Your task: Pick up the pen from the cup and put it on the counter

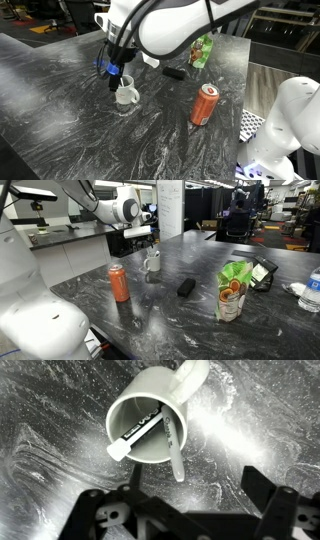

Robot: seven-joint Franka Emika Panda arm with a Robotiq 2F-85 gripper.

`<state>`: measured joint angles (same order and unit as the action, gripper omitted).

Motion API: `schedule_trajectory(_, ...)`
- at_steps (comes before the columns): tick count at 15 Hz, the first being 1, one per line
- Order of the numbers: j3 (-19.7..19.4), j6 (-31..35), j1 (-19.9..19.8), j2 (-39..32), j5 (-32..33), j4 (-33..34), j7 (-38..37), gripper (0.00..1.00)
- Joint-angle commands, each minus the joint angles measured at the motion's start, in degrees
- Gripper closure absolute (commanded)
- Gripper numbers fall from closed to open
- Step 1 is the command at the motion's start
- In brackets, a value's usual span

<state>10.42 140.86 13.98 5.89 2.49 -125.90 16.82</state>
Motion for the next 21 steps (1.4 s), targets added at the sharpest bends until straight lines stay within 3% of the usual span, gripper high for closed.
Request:
schedule_trajectory(1, -0.59, 2.28, -0.66, -3.31, -1.70, 2.40, 4.76, 0.00)
schedule_trajectory(4, -0.82, 1.87, -0.82, -4.49, -3.57, 3.47, 6.56, 0.01)
schedule_trajectory(5, -0.80, 1.23, -0.80, -4.72, -4.40, 3.83, 6.99, 0.17)
schedule_trajectory(6, -0.74, 0.37, -0.82, -4.91, -4.99, 4.21, 7.01, 0.26)
schedule_trajectory(16, -0.47, -0.60, -1.22, -5.55, -5.70, 4.29, 6.03, 0.98)
schedule_trajectory(21, -0.14, -1.02, -1.01, -4.84, -3.84, 5.23, 5.23, 0.98)
